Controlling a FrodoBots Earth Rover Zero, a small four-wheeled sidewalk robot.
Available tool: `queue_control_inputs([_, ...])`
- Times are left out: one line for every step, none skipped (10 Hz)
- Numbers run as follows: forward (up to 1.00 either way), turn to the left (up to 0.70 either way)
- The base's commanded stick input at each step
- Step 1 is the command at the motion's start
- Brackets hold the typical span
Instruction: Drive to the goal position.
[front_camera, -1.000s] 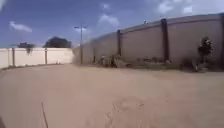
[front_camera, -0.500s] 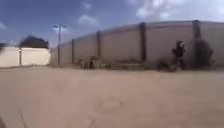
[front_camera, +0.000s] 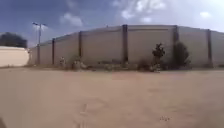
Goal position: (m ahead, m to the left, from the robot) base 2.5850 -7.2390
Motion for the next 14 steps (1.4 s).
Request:
queue_control_inputs([0.0,-0.45])
queue_control_inputs([0.0,-0.45])
queue_control_inputs([0.0,-0.45])
queue_control_inputs([0.0,-0.45])
queue_control_inputs([0.0,-0.45])
queue_control_inputs([0.0,-0.45])
queue_control_inputs([0.0,-0.45])
queue_control_inputs([0.0,-0.45])
queue_control_inputs([0.0,-0.45])
queue_control_inputs([0.0,-0.45])
queue_control_inputs([0.0,-0.45])
queue_control_inputs([0.0,-0.45])
queue_control_inputs([0.0,-0.45])
queue_control_inputs([0.0,-0.45])
